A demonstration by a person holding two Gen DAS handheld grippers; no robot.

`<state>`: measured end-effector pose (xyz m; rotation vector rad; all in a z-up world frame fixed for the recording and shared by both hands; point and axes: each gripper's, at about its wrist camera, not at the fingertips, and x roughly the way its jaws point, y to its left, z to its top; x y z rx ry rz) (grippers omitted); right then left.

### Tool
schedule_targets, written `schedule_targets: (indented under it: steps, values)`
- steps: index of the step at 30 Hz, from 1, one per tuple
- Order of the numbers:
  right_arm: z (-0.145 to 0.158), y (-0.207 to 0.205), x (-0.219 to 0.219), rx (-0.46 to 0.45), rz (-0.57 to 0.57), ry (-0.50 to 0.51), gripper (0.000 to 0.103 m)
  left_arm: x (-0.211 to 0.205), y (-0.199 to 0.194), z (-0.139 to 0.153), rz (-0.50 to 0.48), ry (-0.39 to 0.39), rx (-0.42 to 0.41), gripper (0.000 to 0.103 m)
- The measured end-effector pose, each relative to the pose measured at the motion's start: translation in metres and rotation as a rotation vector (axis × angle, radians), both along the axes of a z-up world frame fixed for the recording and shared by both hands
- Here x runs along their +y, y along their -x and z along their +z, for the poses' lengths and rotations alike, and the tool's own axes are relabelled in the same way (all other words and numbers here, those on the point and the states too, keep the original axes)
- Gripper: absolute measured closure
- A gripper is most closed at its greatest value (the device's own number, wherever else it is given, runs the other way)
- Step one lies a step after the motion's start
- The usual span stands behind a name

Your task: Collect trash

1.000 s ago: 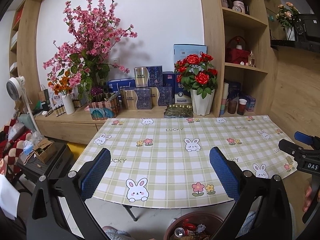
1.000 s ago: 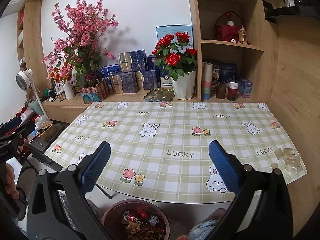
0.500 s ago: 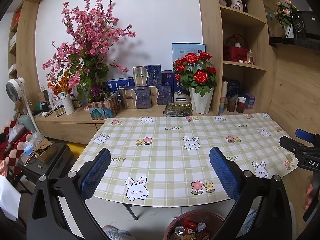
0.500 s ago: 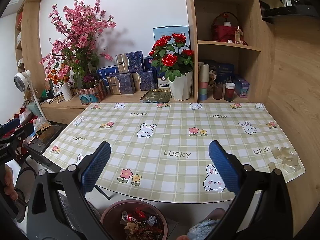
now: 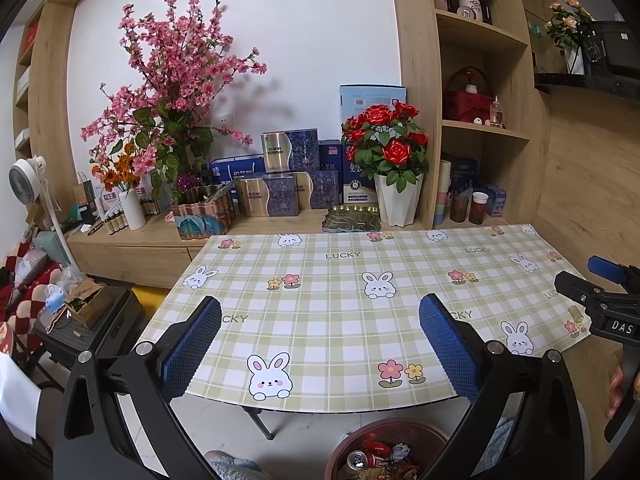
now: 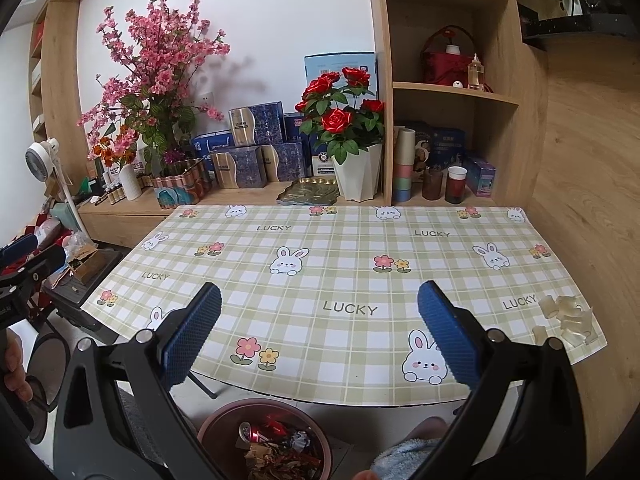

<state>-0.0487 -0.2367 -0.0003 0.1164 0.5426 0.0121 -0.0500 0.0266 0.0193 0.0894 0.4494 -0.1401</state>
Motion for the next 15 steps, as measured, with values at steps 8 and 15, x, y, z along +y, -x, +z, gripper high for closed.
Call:
schedule_targets:
  steps: [8,15]
  values:
    - [0.0001,-0.0004,-0.0054,0.001,-0.006,0.002,0.006,-0.0011,-0.0007,0.0003,-0.008,-0.001,0.007,0.006]
    - [-0.0002,-0.0002,-0.0056,0.001,-0.004,0.001,0.006,0.0006,-0.0022,-0.0008,0.0,-0.009,0.01,0.006]
